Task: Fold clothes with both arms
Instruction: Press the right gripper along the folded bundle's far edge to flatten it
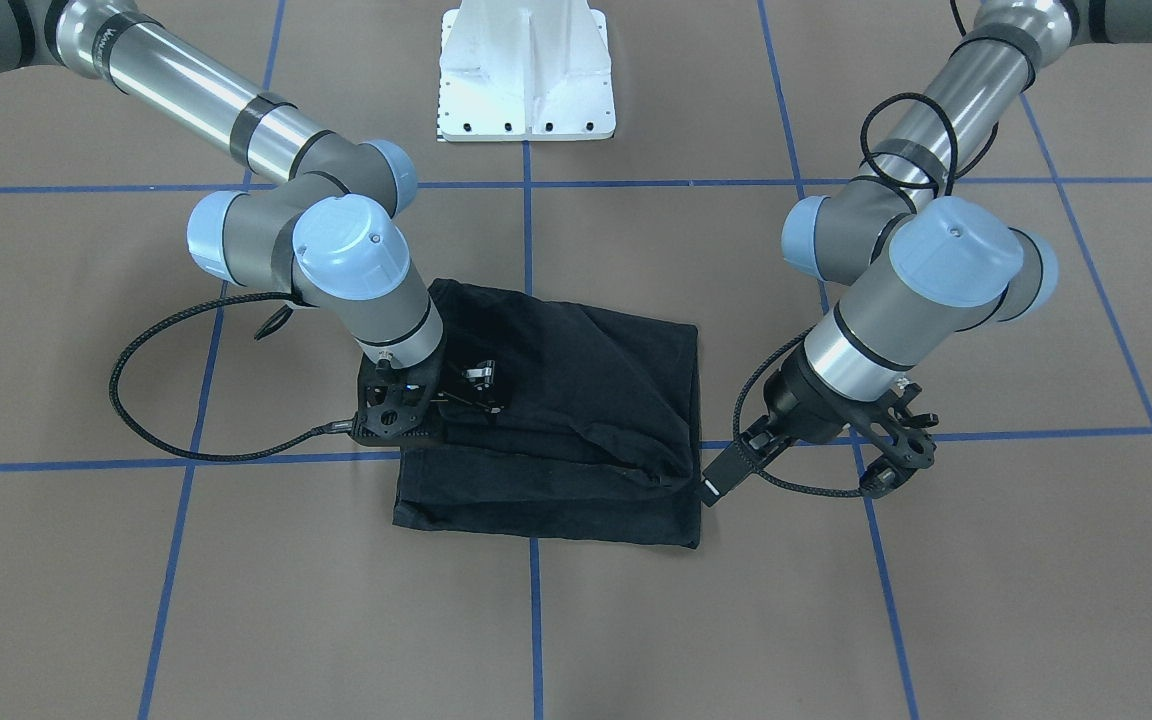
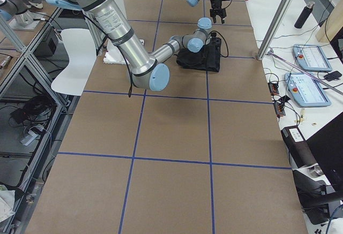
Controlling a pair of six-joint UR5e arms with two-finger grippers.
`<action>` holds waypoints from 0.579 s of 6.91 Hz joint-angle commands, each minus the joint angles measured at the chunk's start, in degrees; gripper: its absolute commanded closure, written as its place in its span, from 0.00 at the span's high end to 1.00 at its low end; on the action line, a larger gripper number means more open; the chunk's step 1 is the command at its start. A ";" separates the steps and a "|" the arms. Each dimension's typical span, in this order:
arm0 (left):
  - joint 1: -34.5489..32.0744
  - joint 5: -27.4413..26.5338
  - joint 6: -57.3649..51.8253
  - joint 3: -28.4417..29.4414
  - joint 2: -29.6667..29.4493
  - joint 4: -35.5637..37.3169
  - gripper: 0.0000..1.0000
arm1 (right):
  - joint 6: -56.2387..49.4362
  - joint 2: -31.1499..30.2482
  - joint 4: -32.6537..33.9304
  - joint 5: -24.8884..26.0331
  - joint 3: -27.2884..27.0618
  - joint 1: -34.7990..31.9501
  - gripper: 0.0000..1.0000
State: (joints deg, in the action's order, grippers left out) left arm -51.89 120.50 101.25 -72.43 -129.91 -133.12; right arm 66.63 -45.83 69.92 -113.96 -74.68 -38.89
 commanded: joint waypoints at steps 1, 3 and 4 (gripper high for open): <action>-0.06 0.00 0.00 0.00 0.01 -0.03 1.00 | -0.98 -0.32 0.04 -0.29 -0.20 1.09 0.76; -0.06 0.00 0.00 0.09 0.09 -0.03 1.00 | -1.86 -0.93 0.04 -0.21 -0.11 1.63 0.66; 0.03 0.09 0.00 0.01 0.44 -0.03 1.00 | -1.86 -1.28 0.04 -0.21 -0.11 1.63 0.66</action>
State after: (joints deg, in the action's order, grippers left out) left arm -51.93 120.52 101.25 -72.38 -129.75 -133.15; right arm 64.91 -46.74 69.96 -114.18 -74.84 -37.39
